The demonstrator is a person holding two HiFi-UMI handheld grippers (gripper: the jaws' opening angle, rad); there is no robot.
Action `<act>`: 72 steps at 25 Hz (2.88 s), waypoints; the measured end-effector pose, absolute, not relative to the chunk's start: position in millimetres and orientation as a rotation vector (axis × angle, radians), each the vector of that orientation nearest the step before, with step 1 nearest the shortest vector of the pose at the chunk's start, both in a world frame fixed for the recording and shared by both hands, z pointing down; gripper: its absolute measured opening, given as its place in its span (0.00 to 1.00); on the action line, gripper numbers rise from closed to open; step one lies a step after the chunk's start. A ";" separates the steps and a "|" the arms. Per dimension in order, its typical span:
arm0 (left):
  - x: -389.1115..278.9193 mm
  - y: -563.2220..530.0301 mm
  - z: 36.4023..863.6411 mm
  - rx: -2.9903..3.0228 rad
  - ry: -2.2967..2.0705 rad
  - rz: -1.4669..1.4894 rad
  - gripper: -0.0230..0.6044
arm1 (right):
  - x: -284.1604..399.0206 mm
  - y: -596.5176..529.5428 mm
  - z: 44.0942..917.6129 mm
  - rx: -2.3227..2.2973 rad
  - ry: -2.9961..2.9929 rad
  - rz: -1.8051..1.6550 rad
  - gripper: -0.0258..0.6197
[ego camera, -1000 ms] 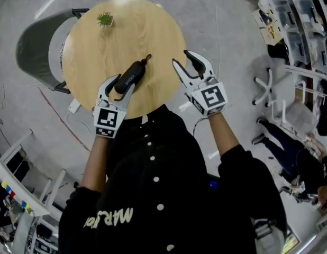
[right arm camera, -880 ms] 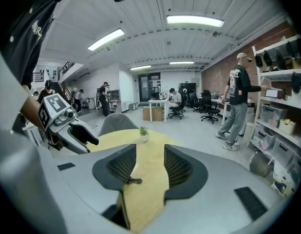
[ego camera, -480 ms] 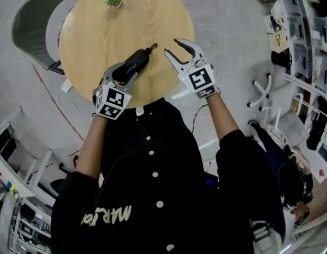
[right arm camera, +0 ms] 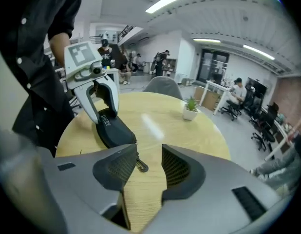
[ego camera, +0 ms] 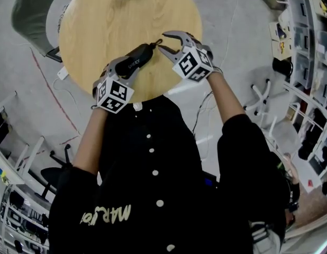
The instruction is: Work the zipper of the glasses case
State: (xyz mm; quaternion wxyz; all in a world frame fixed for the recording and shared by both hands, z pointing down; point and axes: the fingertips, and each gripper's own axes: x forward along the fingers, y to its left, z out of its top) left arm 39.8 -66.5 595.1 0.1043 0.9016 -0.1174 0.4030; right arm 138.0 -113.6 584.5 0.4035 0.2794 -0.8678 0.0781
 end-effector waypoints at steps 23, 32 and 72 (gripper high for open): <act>33.7 -70.3 604.3 2.652 -0.389 1.229 0.31 | 87.3 -114.0 652.5 -0.684 -1.830 -0.598 0.20; 32.0 -70.7 606.2 2.637 -0.366 1.241 0.31 | 81.1 -104.8 658.8 -0.915 -1.729 -0.673 0.17; 27.6 -70.9 612.5 2.522 -0.354 1.387 0.31 | 90.5 -111.0 654.5 -0.440 -1.793 -0.534 0.05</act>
